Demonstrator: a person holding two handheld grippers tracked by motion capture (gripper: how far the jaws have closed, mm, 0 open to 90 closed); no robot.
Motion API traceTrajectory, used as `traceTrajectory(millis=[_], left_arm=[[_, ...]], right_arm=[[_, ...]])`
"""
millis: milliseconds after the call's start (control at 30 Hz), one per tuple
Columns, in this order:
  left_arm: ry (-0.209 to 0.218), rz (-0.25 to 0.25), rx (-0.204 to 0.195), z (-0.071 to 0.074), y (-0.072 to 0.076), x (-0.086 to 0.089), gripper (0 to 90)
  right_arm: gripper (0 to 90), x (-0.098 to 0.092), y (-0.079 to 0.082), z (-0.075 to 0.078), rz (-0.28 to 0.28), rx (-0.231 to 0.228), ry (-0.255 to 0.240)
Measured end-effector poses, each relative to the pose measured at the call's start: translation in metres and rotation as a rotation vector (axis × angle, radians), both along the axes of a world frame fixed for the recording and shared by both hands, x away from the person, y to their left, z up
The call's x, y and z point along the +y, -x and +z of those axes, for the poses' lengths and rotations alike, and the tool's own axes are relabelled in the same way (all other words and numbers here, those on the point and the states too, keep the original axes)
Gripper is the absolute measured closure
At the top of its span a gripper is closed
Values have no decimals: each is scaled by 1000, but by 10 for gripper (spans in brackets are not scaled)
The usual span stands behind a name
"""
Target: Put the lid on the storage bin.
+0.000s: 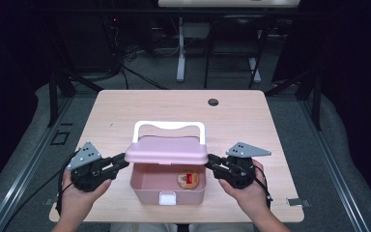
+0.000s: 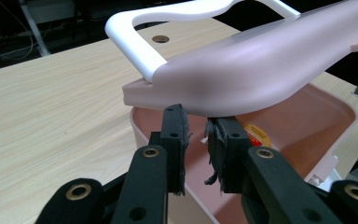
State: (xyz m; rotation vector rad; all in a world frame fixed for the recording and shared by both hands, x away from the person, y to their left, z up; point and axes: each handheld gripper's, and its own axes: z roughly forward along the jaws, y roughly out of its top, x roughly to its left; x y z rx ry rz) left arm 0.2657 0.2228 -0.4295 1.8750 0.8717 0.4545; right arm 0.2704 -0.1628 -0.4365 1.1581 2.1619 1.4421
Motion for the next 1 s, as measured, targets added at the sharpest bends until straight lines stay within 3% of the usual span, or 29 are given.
traceTrajectory(millis=[633,1000], left_arm=[[7,-23,35,-9,3,4,764],[9,-34,51,-12,8,6,765]], right_arm=[[711,2,6,-7,37,28,8],[711,-7,9,-11,39,45,-4]])
